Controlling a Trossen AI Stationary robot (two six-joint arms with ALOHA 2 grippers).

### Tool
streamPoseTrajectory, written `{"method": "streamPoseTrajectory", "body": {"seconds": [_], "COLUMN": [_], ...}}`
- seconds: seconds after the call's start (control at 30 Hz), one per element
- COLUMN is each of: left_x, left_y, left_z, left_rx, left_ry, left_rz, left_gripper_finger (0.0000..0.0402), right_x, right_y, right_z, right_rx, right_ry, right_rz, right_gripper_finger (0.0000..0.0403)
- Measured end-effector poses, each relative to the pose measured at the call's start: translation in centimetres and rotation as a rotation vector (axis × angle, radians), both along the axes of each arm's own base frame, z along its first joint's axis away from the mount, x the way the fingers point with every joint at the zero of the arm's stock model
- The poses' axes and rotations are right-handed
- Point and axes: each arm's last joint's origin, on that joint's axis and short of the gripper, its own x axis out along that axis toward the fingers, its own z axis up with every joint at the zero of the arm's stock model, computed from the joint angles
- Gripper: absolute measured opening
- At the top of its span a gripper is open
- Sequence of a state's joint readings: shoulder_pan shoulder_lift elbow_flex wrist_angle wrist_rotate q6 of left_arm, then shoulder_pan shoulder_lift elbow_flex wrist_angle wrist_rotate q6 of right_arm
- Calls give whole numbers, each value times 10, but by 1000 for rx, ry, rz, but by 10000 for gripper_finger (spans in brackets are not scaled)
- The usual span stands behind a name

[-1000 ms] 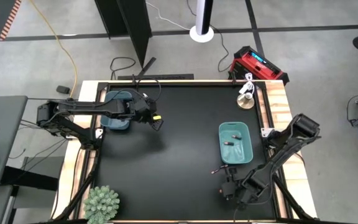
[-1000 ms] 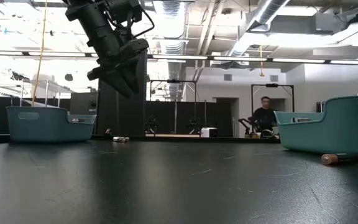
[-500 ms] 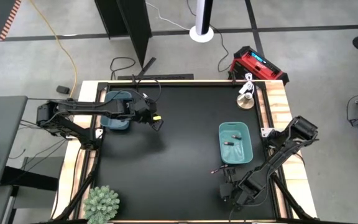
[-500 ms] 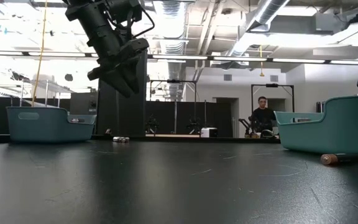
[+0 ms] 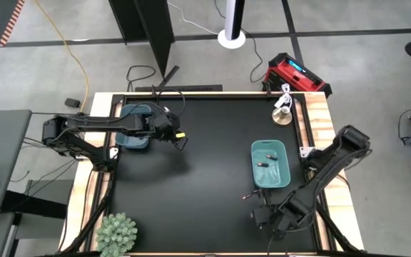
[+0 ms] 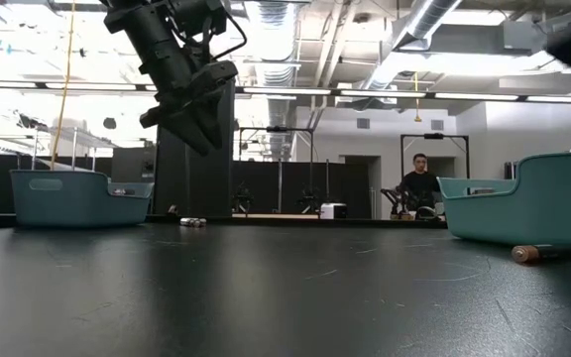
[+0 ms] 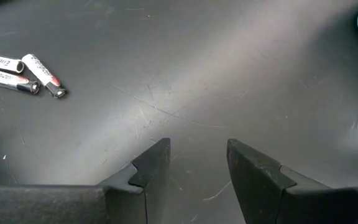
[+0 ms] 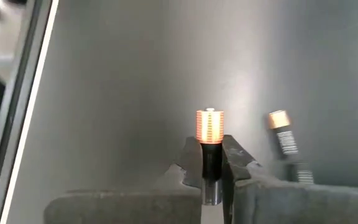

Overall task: Sort batteries
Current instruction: Put the brown battery into the green bin

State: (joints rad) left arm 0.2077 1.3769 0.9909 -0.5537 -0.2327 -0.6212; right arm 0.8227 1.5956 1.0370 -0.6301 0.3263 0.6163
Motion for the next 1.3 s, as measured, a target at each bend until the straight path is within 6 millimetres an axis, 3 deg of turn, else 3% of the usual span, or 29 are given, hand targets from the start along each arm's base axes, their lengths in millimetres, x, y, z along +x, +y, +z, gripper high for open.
{"method": "streamPoseTrajectory", "body": {"seconds": [0.13, 0.27, 0.43, 0.57, 0.77, 1.03, 1.17, 1.3], "left_x": [0, 0, 0, 1, 2, 2, 2, 2], "left_y": [0, 0, 0, 0, 0, 0, 0, 0], "left_z": [0, 0, 0, 1, 1, 1, 1, 2], "left_rx": [1, -1, 3, 4, 4, 3, 10, 35], "left_ry": [0, -1, -1, -10, -23, -28, -25, -17], "left_rz": [-2, 1, 6, 8, 12, 17, 21, 24], "left_gripper_finger": [153, 153, 153, 153, 153, 153, 153, 153], "right_x": [-11, -23, -35, -35, -26, -24, -23, -17], "right_y": [-18, -50, -92, -113, -128, -139, -138, -121], "right_z": [31, 59, 71, 73, 65, 58, 55, 55], "right_rx": [-93, -145, -211, -250, -271, -287, -287, -237], "right_ry": [-63, -75, 24, 79, 102, 131, 125, 32], "right_rz": [-53, -201, -410, -529, -557, -611, -599, -457], "right_gripper_finger": [20, 21, 21, 22, 45, 166, 204, 210]}}
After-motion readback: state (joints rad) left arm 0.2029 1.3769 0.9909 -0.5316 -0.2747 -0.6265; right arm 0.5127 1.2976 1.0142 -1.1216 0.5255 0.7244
